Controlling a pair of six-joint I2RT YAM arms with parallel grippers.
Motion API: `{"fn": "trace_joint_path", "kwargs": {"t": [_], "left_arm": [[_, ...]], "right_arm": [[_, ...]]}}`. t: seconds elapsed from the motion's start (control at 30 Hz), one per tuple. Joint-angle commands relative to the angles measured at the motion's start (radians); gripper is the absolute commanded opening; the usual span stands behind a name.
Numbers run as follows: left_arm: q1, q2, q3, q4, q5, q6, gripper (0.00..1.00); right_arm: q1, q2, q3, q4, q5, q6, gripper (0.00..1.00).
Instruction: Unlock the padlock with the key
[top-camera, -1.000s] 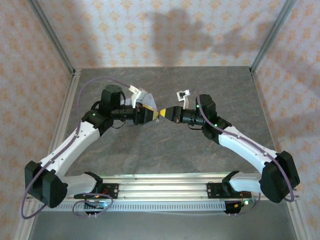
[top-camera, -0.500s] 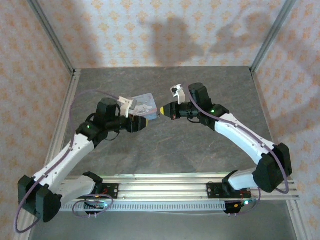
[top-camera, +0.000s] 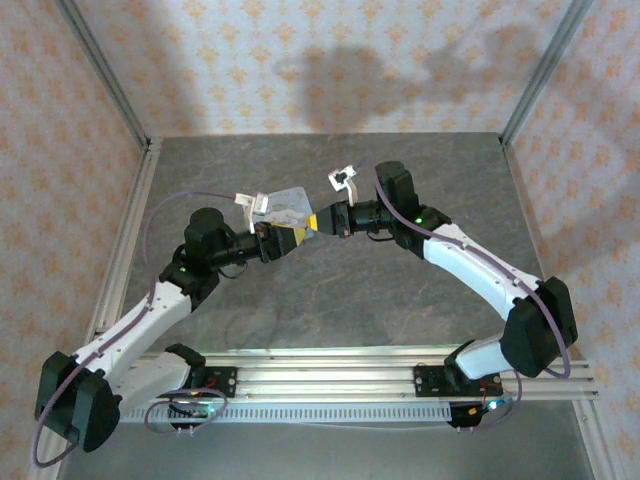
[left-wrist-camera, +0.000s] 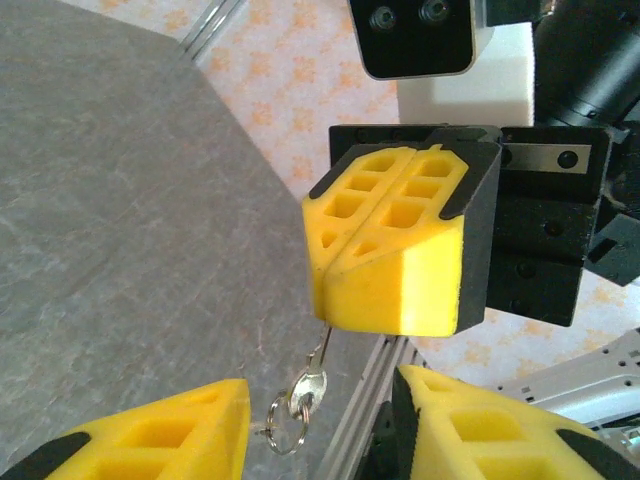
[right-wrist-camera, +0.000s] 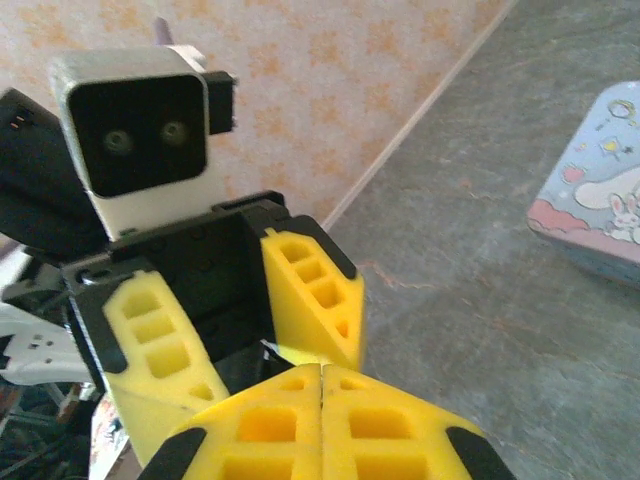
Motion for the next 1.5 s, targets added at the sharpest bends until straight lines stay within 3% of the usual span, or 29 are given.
{"fn": "trace_joint_path", "kwargs": {"t": [0.0,0.37,0.57,0.73,0.97,1.03,1.1,1.2,1.33,1.47], "left_arm": [[0.008,0.004,-0.014,0.123,0.037,-0.051,0.4],[0.014,0.005,-0.029,0.107,0.017,-0.044,0.36],[0.014,0.001,-0.028,0.109,0.024,-0.04,0.22],[0.014,-0.015,-0.029,0.099,0.017,-0.026,0.01],[0.02,-0.05,-0.02,0.004,-0.024,0.026,0.0],[0.024,-0.06,-0.016,-0.054,-0.042,0.053,0.0],[0.033,-0.071,-0.014,-0.145,-0.079,0.086,0.0],[0.068,-0.089,-0.029,-0.266,-0.139,0.096,0.0],[0.13,-0.126,-0.043,-0.484,-0.289,0.164,0.0],[0.22,-0.151,-0.048,-0.64,-0.416,0.182,0.0]], "right_arm": [[-0.002,-0.002,-0.006,0.104,-0.051,0.041,0.0],[-0.001,-0.008,-0.013,0.119,-0.057,0.056,0.0],[-0.001,-0.003,-0.019,0.135,-0.057,0.067,0.0],[-0.001,0.004,-0.025,0.147,-0.058,0.076,0.0],[0.0,0.004,-0.029,0.116,0.02,0.08,0.0],[0.0,0.0,-0.025,0.075,0.087,0.072,0.1],[0.0,0.0,-0.015,0.008,0.182,0.062,0.32],[0.0,0.014,0.0,-0.091,0.334,0.055,0.54],[0.033,0.07,0.023,-0.204,0.541,0.063,0.61],[0.129,0.172,0.063,-0.282,0.784,0.08,0.63]]}}
